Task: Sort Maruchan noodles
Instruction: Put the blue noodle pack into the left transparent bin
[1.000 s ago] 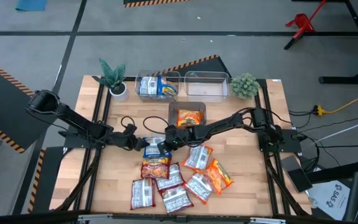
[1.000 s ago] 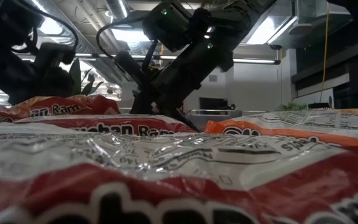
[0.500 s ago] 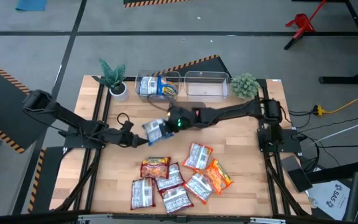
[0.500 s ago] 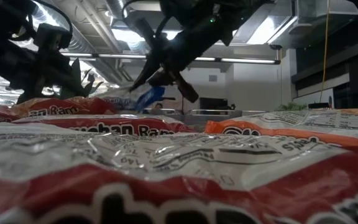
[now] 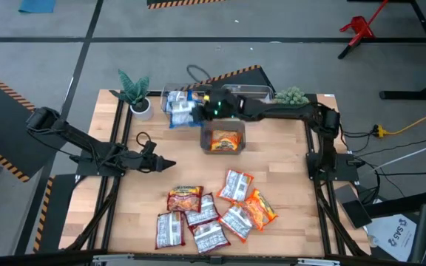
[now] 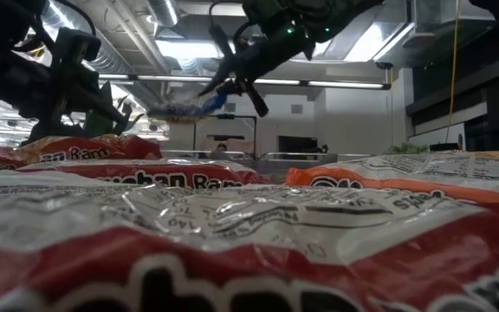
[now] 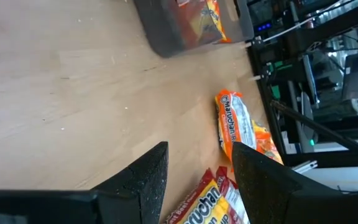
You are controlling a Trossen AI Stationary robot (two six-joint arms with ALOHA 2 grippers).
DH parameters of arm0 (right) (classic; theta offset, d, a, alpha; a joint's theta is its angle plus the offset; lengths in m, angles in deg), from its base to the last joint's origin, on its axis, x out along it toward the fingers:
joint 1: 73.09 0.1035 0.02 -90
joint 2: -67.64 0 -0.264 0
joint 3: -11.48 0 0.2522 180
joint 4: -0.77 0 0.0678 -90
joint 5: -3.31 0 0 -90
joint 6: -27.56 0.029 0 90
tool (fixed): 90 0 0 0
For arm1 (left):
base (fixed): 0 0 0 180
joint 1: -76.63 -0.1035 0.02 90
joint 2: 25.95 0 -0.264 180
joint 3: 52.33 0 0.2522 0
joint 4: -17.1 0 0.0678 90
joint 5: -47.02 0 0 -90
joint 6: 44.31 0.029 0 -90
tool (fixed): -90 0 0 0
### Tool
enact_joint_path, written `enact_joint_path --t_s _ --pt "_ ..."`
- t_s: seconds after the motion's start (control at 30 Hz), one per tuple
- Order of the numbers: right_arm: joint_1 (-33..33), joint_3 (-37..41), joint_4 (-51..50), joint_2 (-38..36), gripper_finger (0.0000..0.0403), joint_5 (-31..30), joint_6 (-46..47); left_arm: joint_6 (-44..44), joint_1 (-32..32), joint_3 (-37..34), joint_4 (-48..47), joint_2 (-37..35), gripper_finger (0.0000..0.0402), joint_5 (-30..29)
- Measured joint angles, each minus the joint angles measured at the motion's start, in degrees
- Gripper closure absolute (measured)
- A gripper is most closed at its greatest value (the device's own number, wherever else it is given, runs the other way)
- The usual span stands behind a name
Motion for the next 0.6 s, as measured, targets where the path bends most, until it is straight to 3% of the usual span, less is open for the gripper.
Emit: enact_joint_path --t_s 0.43,0.6 --pt "-8.06 -22.59 -2.05 14.88 0.0403 3.77 -4.2 -0.42 -0.12 0.02 -1.85 0.0 0.023 -2.77" --pt "-8.98 -27.33 -4.79 19.33 0.0403 4.77 -3.78 -0.46 -0.13 0.02 -1.94 -0.02 0.023 -2.61"
